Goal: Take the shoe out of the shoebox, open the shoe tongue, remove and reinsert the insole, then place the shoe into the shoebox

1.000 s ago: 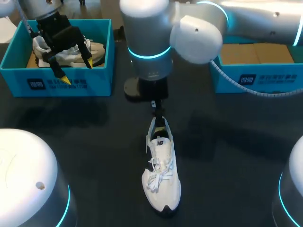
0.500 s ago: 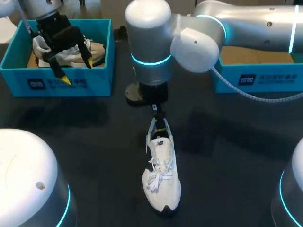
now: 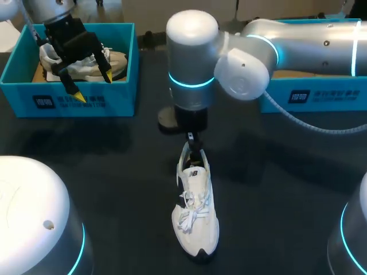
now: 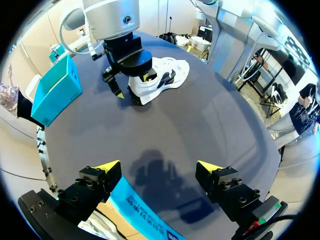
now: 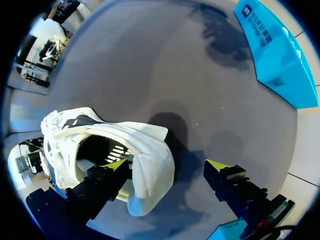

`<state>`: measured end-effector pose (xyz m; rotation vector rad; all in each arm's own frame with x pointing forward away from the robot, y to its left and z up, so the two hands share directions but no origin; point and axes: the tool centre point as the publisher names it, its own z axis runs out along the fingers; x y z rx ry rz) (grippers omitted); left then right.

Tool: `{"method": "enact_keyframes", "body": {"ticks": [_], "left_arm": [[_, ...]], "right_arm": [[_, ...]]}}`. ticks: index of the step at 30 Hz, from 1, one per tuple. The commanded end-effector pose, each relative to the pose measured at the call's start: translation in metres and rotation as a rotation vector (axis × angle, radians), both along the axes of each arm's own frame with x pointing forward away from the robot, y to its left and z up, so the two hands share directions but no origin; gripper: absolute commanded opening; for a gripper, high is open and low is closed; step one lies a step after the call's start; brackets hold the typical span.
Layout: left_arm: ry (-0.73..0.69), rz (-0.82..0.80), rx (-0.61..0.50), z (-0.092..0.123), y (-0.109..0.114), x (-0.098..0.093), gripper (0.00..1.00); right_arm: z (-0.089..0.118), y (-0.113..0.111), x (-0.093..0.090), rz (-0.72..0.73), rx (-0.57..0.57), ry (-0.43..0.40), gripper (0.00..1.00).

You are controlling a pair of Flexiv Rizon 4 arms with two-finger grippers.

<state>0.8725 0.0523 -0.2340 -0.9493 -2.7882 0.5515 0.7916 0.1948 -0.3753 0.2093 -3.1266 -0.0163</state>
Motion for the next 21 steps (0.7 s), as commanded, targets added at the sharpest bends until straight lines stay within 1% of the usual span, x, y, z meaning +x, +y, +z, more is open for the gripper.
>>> {"method": "enact_keyframes", "body": {"ticks": [1, 2, 4, 7, 8, 9, 10, 11, 16, 21], "left_arm": [[0.0, 0.0, 0.002, 0.001, 0.001, 0.0, 1.0], [0.0, 0.0, 0.002, 0.001, 0.001, 0.0, 1.0], [0.0, 0.0, 0.002, 0.001, 0.001, 0.0, 1.0], [0.0, 0.0, 0.002, 0.001, 0.001, 0.0, 1.0], [0.0, 0.0, 0.002, 0.001, 0.001, 0.0, 1.0], [0.0, 0.0, 0.002, 0.001, 0.001, 0.0, 1.0], [0.0, 0.0, 0.002, 0.001, 0.001, 0.0, 1.0], [0.0, 0.0, 0.002, 0.001, 0.001, 0.0, 1.0], [0.0, 0.0, 0.002, 0.001, 0.001, 0.0, 1.0], [0.0, 0.0, 0.002, 0.001, 0.001, 0.0, 1.0]], "right_arm": [[-0.008, -0.001, 0.001, -0.005, 0.015, 0.003, 0.98], [-0.009, 0.0, 0.0, -0.009, 0.015, 0.004, 0.93], [-0.01, 0.0, 0.0, -0.014, 0.018, 0.004, 0.86], [-0.01, -0.001, -0.001, -0.024, 0.016, 0.006, 0.67], [-0.01, -0.002, -0.001, -0.028, 0.015, 0.007, 0.52], [-0.01, -0.002, -0.001, -0.029, 0.015, 0.007, 0.45], [-0.01, -0.003, -0.001, -0.031, 0.016, 0.007, 0.33], [-0.012, -0.003, -0.001, -0.036, 0.014, 0.011, 0.0], [-0.012, -0.004, -0.002, -0.047, 0.015, 0.015, 0.0], [0.0, -0.008, -0.004, -0.064, -0.004, -0.002, 0.0]]}}
